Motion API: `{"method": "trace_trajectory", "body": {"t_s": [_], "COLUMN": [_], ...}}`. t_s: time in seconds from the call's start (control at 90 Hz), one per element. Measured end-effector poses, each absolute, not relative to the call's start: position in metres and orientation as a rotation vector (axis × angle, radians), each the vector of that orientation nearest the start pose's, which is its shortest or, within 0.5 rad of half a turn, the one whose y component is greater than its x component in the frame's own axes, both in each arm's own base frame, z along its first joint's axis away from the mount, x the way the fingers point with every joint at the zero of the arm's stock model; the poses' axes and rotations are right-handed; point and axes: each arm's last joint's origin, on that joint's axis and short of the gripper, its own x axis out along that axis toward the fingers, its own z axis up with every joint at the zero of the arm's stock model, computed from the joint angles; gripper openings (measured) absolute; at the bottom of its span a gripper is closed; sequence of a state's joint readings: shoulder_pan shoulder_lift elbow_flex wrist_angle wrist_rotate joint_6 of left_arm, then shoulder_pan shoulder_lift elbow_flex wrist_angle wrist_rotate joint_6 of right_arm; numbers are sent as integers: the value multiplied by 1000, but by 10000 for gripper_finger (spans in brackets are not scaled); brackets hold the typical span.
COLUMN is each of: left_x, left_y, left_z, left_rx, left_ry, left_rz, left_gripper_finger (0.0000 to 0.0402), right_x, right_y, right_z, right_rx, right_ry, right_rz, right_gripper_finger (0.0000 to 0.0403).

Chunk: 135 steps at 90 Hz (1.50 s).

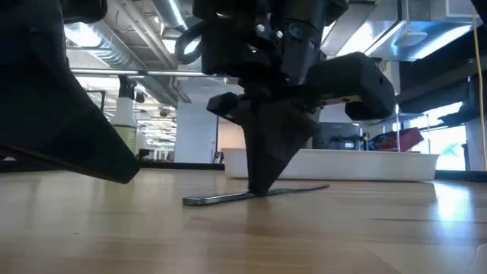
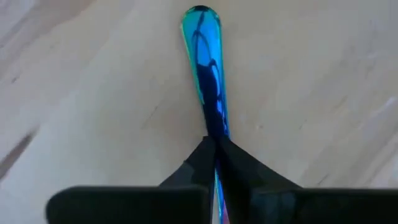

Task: Sort silverware
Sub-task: Put the blue knife on the white silverware tray

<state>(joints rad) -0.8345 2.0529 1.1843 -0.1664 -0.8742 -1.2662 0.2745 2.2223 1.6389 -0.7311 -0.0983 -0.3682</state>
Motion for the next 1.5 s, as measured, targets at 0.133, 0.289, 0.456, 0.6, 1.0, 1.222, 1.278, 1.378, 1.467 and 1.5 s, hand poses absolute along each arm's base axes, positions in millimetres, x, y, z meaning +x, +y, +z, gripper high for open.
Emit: {"method": "trace_trajectory", "body": {"t_s": [0.133,0.289,0.456,0.6,1.0,1.222,1.278,1.378,1.467,1.5], "left_x": [279,279,279,279,286,306,311,316,318,318], "left_y": [-274,-274,-274,-274,-268,-253,-249,-244,-241,-241], "left_z": [115,115,115,115,114,117,118,119,119,119], "left_rx": [-437,-435,-434,-429,-392,-305,-307,-277,-247,-239], "left_ry": [517,518,518,519,572,559,549,546,552,554], "left_rz": [423,423,423,422,398,383,387,392,389,388], "left_gripper_finger": [0,0,0,0,0,0,0,0,0,0], "right_x": [424,423,420,418,410,398,399,399,399,399], "right_y": [123,123,122,122,126,142,143,144,145,145], "right_z": [136,137,147,170,181,182,182,182,183,183], "right_rx": [-321,-196,-155,-115,-328,-525,-530,-518,-516,-518], "right_ry": [1273,1302,1302,1247,1222,1250,1246,1237,1231,1231], "right_rz": [488,402,389,367,480,487,486,519,524,528], "right_gripper_finger": [2,2,2,2,13,28,31,44,68,80]}}
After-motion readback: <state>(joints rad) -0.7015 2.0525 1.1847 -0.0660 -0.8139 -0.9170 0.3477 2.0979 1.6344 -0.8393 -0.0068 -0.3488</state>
